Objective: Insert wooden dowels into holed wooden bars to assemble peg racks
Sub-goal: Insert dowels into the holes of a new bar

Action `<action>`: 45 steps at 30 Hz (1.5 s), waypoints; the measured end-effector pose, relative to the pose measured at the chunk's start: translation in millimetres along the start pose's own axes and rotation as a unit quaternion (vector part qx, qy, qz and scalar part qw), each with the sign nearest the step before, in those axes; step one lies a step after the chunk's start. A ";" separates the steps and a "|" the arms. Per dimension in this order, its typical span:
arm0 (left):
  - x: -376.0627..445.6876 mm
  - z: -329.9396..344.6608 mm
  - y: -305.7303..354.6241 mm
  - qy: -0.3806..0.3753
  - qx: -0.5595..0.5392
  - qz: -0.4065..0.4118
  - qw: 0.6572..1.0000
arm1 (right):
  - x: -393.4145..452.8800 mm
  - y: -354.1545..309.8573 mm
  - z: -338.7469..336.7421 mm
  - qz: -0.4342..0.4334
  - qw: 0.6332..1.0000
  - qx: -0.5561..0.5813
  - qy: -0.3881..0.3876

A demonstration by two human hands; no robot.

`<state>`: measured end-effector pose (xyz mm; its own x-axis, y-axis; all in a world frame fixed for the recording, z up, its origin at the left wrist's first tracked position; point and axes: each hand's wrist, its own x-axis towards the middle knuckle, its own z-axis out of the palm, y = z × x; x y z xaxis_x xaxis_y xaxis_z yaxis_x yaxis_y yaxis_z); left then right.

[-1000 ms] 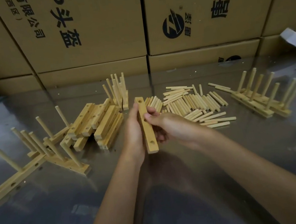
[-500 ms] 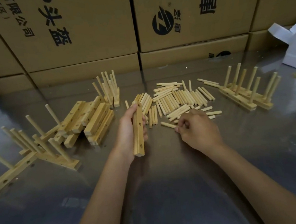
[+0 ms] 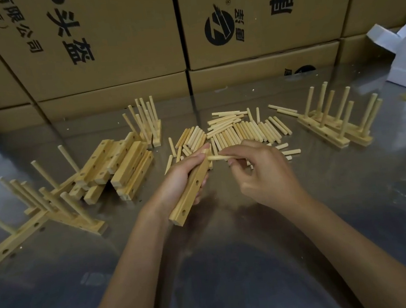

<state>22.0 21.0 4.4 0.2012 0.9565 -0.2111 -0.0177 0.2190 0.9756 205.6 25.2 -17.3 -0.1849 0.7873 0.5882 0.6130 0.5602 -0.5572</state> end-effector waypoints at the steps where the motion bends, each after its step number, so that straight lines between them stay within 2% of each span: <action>1: 0.3 0.7 -0.6 0.001 0.007 0.004 1.000 | 0.1 -0.1 -0.2 -0.006 1.000 -0.004 -0.004; 6: 1.6 5.6 -1.3 -0.001 0.007 0.020 1.000 | -1.0 -2.1 3.8 -0.020 0.999 0.010 0.024; 11: 1.3 10.7 0.8 0.005 0.017 0.048 0.999 | -2.3 -4.1 8.1 0.026 0.996 0.041 0.069; 16: 0.7 12.8 4.0 0.037 0.065 0.070 0.995 | -0.3 -3.5 7.8 0.079 0.991 0.104 0.042; 19: 2.7 14.4 3.7 0.058 0.074 0.040 0.995 | 2.9 -5.6 1.4 0.110 0.987 0.113 0.016; 23: 2.2 11.7 1.4 0.049 -0.005 -0.041 0.998 | 10.5 -9.5 -14.5 0.189 0.955 0.226 -0.037; 25: 1.4 9.4 0.3 0.033 -0.055 -0.057 0.996 | 16.2 -1.3 -23.6 0.225 0.933 0.281 -0.006; 26: 1.6 7.4 0.0 0.032 -0.075 -0.060 0.995 | 18.2 5.7 -28.5 0.238 0.931 0.274 0.027; 28: 2.8 3.2 -0.3 0.041 -0.118 -0.062 0.990 | 18.3 27.8 -37.2 0.244 0.958 0.134 0.070; 30: 3.8 -0.4 -0.9 0.059 -0.160 -0.065 0.983 | 13.1 49.9 -41.0 0.245 0.968 -0.052 0.009; 32: 5.0 -2.8 -2.3 0.076 -0.183 -0.068 0.978 | 8.7 60.6 -38.0 0.235 0.963 -0.115 -0.071; 41: 5.1 -6.9 -3.3 0.081 -0.223 -0.056 0.970 | 9.0 43.8 -26.9 0.207 0.958 -0.138 -0.142; 45: 4.6 -7.3 -4.3 0.091 -0.211 -0.052 0.972 | 9.8 11.0 -21.1 0.119 0.987 -0.024 -0.104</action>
<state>15.8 25.9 -1.2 0.0476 0.9347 -0.3521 -0.4150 0.3392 0.8443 226.7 33.6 -5.2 -0.1818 0.9335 0.3092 0.6933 0.3447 -0.6329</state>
